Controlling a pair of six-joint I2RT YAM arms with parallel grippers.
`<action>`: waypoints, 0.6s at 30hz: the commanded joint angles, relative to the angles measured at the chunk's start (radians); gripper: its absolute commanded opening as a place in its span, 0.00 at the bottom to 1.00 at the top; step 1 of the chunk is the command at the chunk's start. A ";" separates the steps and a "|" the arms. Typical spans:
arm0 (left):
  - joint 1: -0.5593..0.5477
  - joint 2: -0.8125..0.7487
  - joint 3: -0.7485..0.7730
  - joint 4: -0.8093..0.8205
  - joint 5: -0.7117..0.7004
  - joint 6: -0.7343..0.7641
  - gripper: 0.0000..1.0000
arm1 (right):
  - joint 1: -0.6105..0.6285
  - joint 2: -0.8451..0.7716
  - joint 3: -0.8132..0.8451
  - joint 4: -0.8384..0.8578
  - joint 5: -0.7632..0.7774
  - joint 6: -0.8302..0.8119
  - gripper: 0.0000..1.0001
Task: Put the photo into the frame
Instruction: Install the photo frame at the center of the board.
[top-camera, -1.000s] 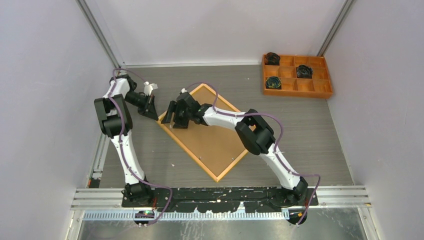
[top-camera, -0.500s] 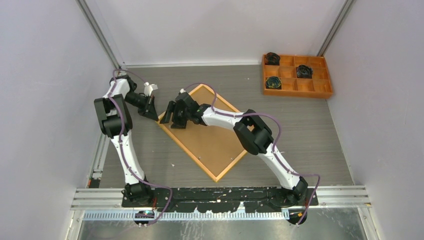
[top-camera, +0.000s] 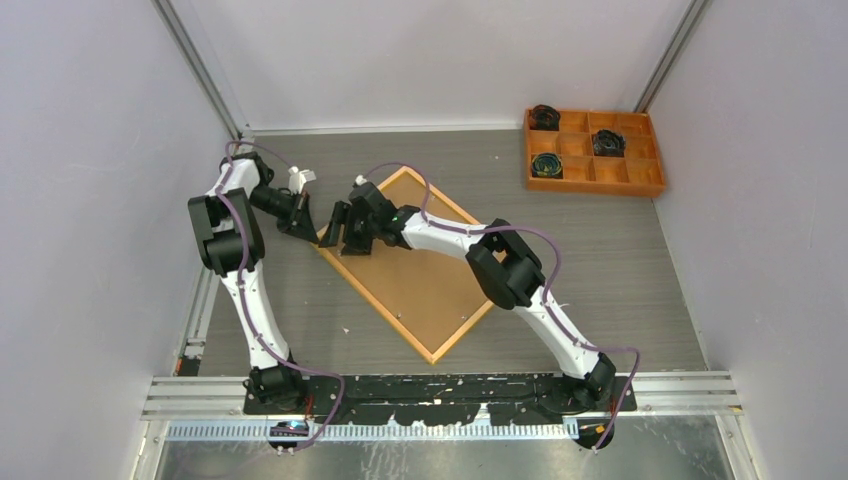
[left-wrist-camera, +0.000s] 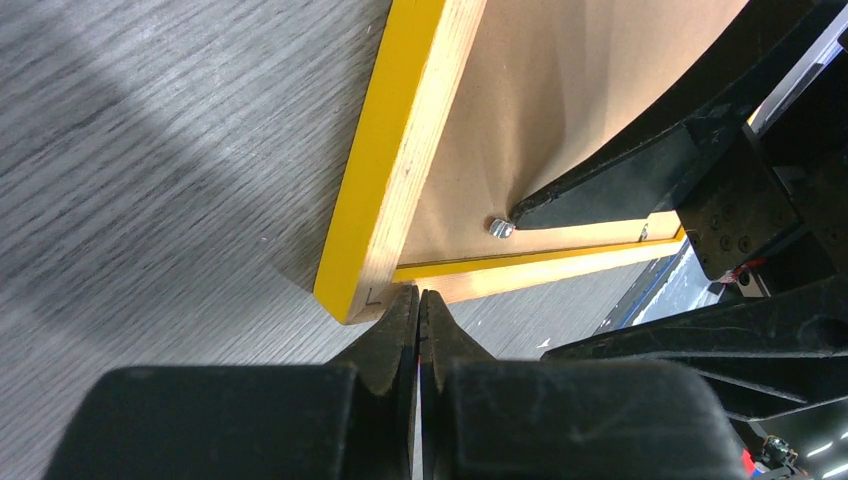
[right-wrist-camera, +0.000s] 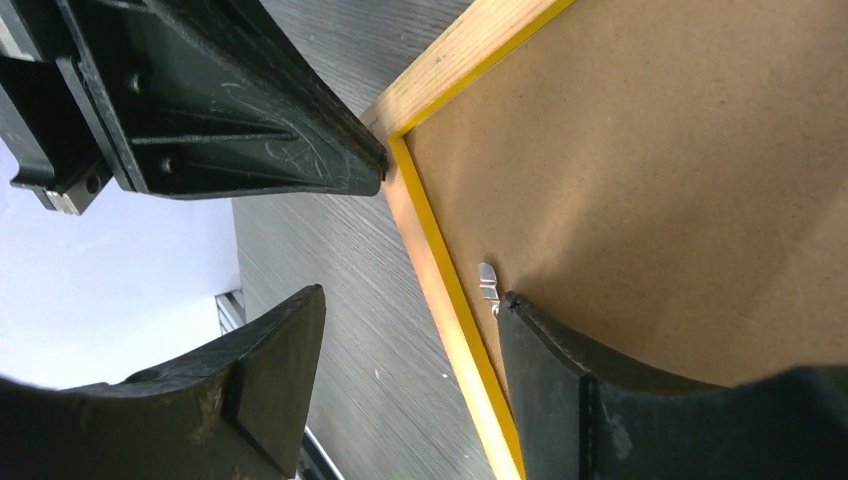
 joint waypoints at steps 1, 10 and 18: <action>0.001 -0.006 -0.014 0.010 -0.012 0.038 0.01 | -0.019 -0.016 0.034 -0.032 -0.034 -0.114 0.69; 0.001 0.000 -0.018 0.012 -0.010 0.038 0.01 | -0.046 0.036 0.101 -0.090 -0.119 -0.146 0.69; 0.001 -0.002 -0.021 0.011 -0.011 0.039 0.01 | -0.038 0.059 0.098 -0.046 -0.158 -0.120 0.68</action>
